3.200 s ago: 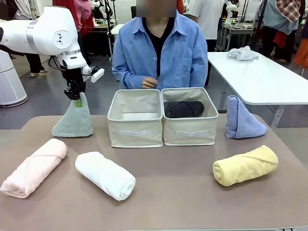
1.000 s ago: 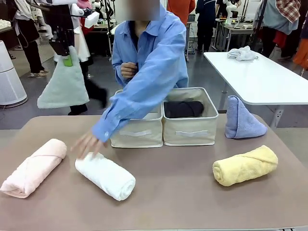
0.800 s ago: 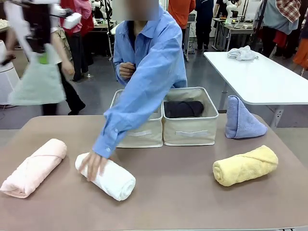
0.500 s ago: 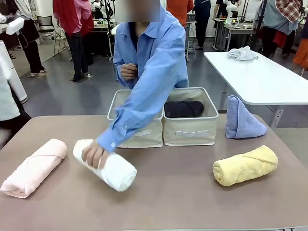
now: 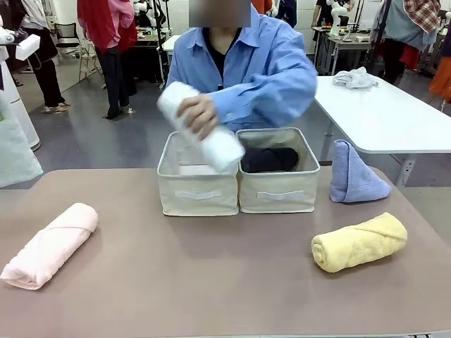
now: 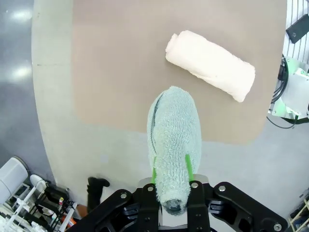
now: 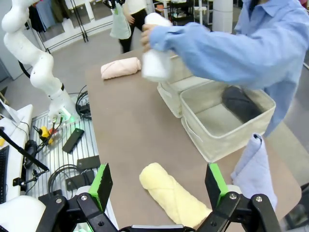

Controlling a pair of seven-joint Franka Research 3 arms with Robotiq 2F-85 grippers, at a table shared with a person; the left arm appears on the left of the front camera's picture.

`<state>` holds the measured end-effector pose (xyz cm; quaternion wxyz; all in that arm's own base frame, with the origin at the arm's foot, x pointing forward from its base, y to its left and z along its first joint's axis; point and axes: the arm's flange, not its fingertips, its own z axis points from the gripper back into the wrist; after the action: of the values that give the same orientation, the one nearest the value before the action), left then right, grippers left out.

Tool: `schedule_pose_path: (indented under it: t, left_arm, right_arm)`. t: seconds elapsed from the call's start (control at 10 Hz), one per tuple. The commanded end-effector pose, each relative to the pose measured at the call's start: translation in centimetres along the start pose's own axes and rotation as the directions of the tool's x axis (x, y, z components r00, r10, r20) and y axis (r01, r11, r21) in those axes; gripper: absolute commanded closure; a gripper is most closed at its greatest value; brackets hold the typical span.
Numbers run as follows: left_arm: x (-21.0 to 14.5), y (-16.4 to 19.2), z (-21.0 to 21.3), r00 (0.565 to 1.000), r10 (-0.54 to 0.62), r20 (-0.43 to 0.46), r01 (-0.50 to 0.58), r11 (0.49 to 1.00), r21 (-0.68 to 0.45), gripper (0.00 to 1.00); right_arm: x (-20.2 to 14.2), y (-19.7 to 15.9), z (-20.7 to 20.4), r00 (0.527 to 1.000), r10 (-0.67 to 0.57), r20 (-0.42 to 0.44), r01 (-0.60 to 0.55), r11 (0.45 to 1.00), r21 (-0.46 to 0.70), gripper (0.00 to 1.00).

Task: Sort the towels based on their folding style.
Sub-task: Pick up one triangle-folded towel and place it in the left Fabric basket.

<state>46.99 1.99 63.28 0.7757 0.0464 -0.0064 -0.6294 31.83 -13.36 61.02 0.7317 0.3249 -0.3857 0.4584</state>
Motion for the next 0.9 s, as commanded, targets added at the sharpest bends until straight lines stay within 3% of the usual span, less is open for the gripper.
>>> schedule_pose_path:
  t: [0.0, 0.3, 0.6, 0.8]
  left_arm:
    - [0.4, 0.1, 0.3, 1.000, 0.012, 0.022, -0.012, 1.000, 0.016, 0.82]
    - [6.1, 1.3, 3.3, 0.995, -0.078, 0.068, 0.074, 0.996, 0.048, 0.82]
    - [14.4, 3.8, 6.0, 0.986, -0.159, 0.053, 0.159, 0.987, 0.007, 0.82]
    - [17.4, 4.6, 5.8, 0.980, -0.190, 0.049, 0.192, 0.981, -0.030, 0.82]
  right_arm:
    - [0.0, 0.1, -0.1, 1.000, 0.008, 0.008, -0.008, 1.000, 0.003, 0.00]
    - [0.0, 0.1, -0.1, 1.000, 0.008, 0.008, -0.008, 1.000, 0.003, 0.00]
    - [0.0, 0.1, -0.1, 1.000, 0.008, 0.008, -0.008, 1.000, 0.003, 0.00]
    - [0.0, 0.1, -0.1, 1.000, 0.008, 0.008, -0.008, 1.000, 0.003, 0.00]
